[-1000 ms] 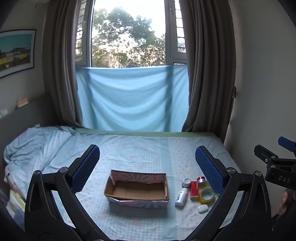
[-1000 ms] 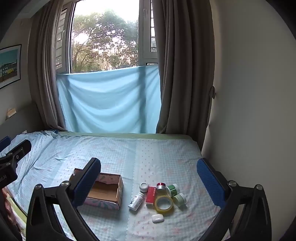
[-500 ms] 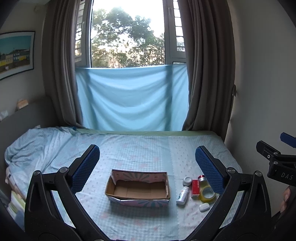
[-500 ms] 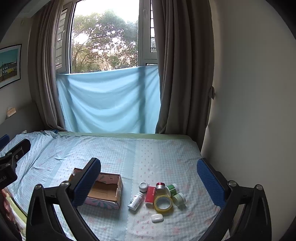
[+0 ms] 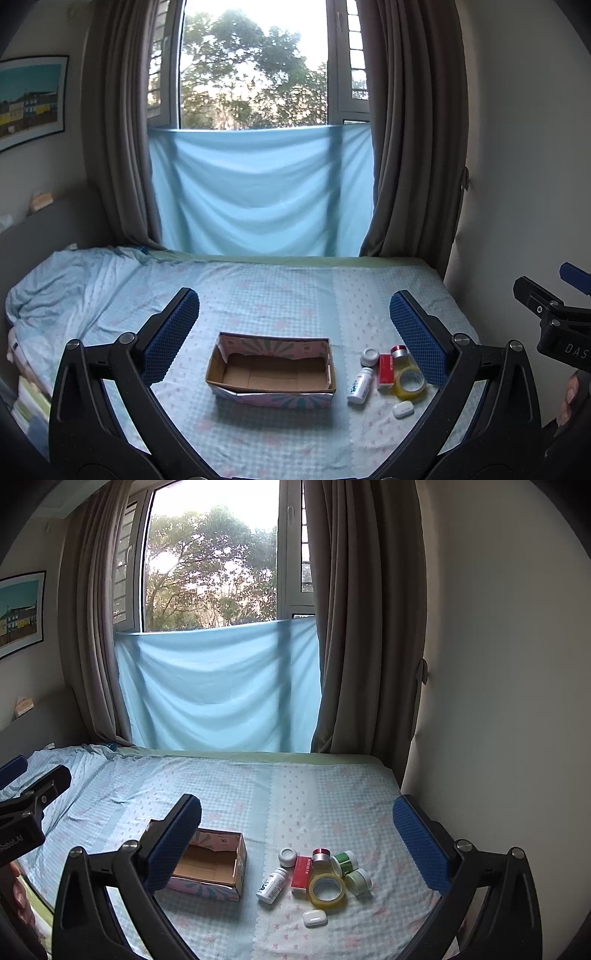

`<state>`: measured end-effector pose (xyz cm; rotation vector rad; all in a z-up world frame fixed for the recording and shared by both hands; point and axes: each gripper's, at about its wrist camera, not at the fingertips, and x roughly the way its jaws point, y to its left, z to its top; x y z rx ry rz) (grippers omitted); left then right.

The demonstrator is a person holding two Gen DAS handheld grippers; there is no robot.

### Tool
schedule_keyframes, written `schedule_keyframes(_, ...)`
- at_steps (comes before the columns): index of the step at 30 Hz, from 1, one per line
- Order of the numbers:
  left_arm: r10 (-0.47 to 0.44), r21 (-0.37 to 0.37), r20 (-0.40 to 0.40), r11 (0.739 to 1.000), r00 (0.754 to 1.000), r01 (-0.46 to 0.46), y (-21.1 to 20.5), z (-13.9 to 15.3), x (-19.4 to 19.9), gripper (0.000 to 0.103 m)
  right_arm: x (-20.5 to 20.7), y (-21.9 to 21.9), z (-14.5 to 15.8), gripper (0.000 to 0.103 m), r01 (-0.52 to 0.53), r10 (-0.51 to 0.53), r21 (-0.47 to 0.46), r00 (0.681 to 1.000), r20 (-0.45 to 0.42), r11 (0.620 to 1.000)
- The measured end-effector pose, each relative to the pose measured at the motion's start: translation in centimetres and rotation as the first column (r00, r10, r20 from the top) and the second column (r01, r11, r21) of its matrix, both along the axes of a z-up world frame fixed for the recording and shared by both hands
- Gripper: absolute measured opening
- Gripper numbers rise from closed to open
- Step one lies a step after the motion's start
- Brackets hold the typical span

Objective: Organize rigid objects

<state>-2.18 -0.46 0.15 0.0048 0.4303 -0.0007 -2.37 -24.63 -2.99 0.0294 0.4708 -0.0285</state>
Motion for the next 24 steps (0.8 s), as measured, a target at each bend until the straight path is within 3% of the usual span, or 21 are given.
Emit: schedule_keyframes(24,-0.005,0.000,-0.031,1.000,0.999,0.005,0.1,-0.5,1.3,0.102,0.0,0.5,-0.3,0.103,-0.004,0.004,0.015,1.000,-0.002,1.000)
